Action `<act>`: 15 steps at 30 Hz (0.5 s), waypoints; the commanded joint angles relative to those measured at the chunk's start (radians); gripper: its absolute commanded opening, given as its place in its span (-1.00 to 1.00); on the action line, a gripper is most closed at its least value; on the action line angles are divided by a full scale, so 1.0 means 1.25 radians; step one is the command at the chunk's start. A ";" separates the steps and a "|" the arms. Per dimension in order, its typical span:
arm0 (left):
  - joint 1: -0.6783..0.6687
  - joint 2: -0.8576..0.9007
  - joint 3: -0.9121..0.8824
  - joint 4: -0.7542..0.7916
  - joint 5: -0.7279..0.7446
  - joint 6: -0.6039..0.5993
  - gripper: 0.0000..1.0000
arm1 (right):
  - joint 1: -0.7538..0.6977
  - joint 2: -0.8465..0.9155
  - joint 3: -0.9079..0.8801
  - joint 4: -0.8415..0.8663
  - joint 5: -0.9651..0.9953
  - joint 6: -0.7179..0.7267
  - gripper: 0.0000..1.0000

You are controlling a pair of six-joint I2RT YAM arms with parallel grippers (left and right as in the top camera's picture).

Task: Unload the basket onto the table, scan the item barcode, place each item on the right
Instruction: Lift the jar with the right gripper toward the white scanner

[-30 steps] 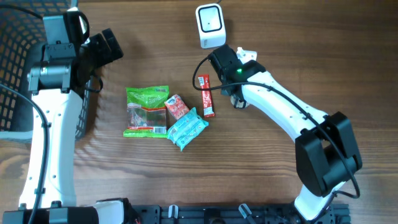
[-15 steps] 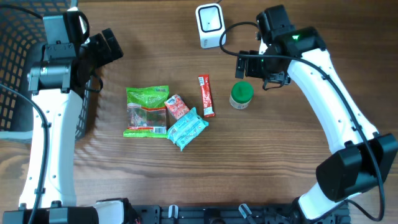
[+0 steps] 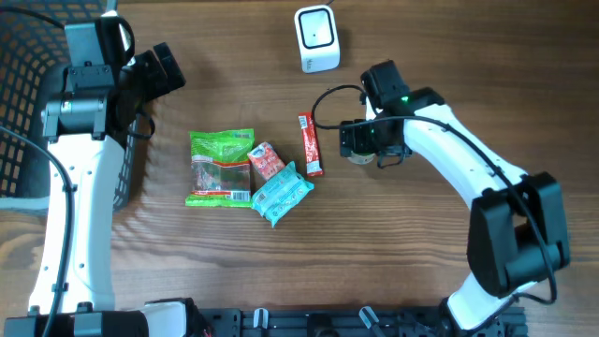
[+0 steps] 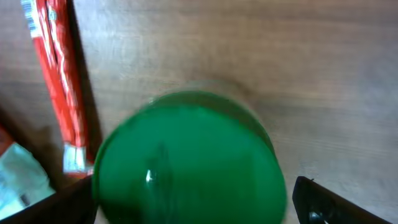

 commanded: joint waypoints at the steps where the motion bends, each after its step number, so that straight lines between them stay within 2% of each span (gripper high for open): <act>1: 0.003 -0.006 0.007 0.002 -0.002 0.007 1.00 | 0.009 0.020 -0.041 0.053 0.016 -0.027 0.96; 7: 0.003 -0.006 0.007 0.002 -0.002 0.007 1.00 | 0.023 0.020 -0.087 0.138 0.097 -0.047 0.95; 10: 0.003 -0.006 0.007 0.002 -0.002 0.007 1.00 | 0.040 0.020 -0.087 0.168 0.102 -0.105 0.94; 15: 0.003 -0.006 0.007 0.002 -0.002 0.007 1.00 | 0.049 0.020 -0.092 0.160 0.119 -0.103 0.86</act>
